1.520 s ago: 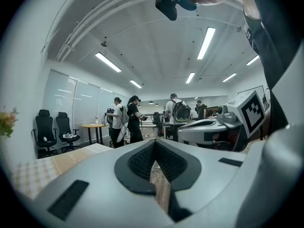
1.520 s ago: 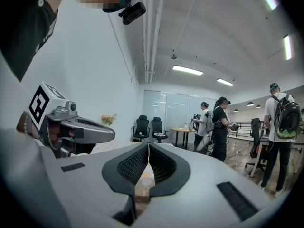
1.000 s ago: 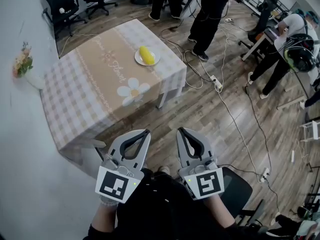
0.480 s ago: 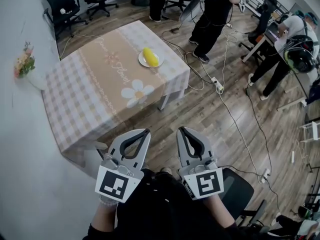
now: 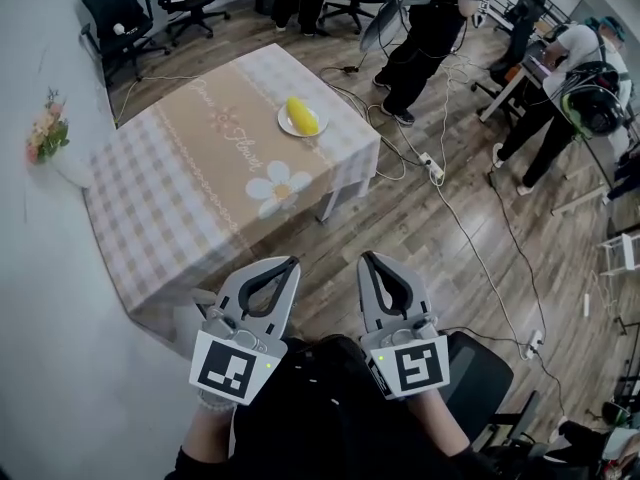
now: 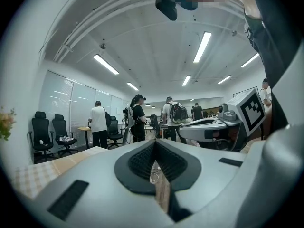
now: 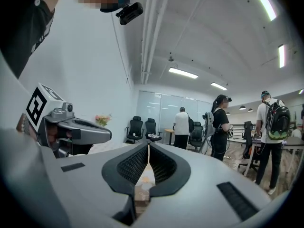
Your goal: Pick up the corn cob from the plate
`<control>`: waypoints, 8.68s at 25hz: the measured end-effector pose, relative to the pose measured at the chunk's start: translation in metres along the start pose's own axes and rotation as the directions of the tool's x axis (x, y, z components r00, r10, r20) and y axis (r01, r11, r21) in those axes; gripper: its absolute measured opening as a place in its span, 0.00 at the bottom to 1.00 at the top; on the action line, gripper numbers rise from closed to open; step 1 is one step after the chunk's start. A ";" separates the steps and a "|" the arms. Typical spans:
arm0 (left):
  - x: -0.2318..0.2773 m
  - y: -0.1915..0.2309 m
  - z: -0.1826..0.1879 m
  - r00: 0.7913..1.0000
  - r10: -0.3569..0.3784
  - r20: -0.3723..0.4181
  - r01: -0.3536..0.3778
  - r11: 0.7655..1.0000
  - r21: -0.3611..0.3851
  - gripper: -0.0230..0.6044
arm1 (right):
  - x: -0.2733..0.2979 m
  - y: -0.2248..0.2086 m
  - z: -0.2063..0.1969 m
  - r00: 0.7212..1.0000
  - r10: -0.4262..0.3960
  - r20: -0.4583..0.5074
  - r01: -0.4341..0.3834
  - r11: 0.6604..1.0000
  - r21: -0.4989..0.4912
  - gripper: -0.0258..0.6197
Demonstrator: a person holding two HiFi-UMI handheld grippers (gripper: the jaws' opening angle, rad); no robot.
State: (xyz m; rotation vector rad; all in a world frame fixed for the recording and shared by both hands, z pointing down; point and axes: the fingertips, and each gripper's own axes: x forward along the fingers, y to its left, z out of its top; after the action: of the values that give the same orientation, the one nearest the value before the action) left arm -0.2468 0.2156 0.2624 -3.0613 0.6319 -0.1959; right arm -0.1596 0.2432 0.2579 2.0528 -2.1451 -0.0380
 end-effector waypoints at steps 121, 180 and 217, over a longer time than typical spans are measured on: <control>0.348 0.249 -0.056 0.952 0.259 -0.163 -0.284 0.946 -0.154 0.06 | 0.355 -0.233 -0.079 0.969 0.207 -0.135 -0.206 0.978 0.025 0.11; 0.447 0.263 -0.226 0.673 0.356 -0.648 -0.639 0.721 -0.267 0.45 | 0.357 -0.298 -0.125 0.890 0.408 -0.206 -0.398 0.913 0.089 0.11; 0.476 0.262 -0.298 0.510 0.276 -0.815 -0.689 0.699 -0.194 0.47 | 0.362 -0.326 -0.142 0.885 0.401 -0.238 -0.383 0.916 0.120 0.11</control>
State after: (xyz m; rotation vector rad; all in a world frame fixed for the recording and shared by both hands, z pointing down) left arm 0.0466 -0.2080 0.6059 -2.8912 1.8629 -1.5492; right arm 0.1700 -0.1191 0.3919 1.5105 -2.3679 0.3421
